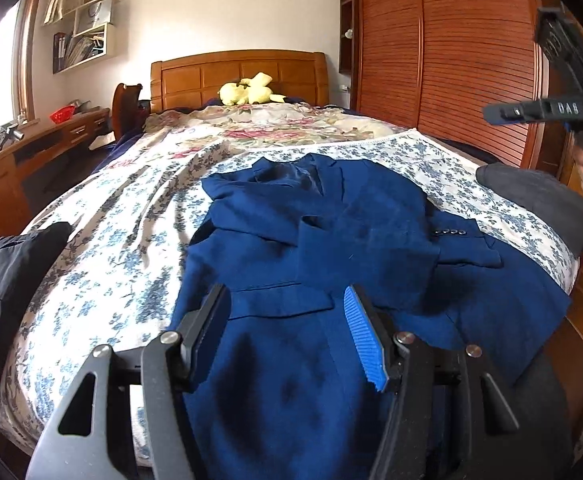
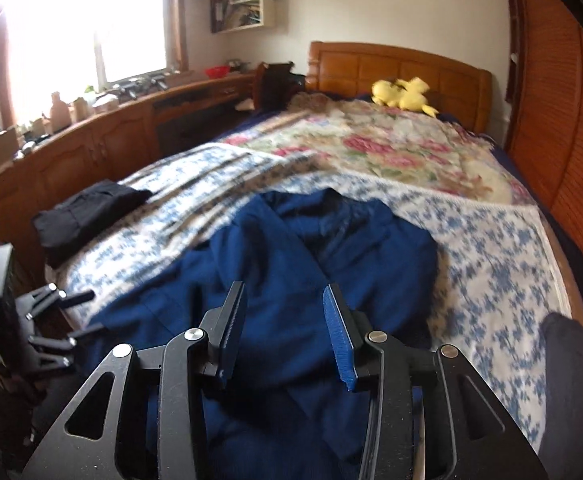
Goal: Fold large clothes
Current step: 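Move the left tool down to the blazer hem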
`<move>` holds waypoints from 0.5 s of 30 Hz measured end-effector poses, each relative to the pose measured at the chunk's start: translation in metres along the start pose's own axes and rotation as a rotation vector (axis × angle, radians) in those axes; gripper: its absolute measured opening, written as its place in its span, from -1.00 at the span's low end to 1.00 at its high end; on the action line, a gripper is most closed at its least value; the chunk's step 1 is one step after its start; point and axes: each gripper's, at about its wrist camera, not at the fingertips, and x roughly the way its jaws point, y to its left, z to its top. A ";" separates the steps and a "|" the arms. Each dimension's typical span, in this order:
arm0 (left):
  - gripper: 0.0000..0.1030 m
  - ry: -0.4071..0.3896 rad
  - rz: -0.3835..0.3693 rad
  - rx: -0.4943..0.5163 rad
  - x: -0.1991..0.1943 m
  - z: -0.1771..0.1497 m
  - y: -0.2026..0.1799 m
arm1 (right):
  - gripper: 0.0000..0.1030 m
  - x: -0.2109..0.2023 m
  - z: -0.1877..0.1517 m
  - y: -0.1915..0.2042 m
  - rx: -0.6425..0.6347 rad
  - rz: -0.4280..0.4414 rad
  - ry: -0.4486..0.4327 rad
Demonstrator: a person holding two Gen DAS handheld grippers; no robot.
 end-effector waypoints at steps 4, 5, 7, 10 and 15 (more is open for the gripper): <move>0.13 0.015 -0.005 0.003 0.010 0.004 -0.009 | -0.23 -0.003 -0.016 -0.017 0.009 -0.028 0.023; 0.13 0.020 -0.004 0.007 0.011 0.006 -0.012 | -0.23 -0.005 -0.020 -0.021 0.015 -0.030 0.026; 0.13 0.025 -0.003 0.010 0.014 0.009 -0.017 | -0.23 -0.009 -0.027 -0.027 0.025 -0.028 0.025; 0.13 0.042 -0.006 0.011 0.019 0.011 -0.022 | -0.23 -0.014 -0.038 -0.033 0.021 -0.028 0.024; 0.13 0.087 0.002 0.027 0.035 0.008 -0.028 | -0.23 -0.019 -0.058 -0.040 0.030 -0.020 0.008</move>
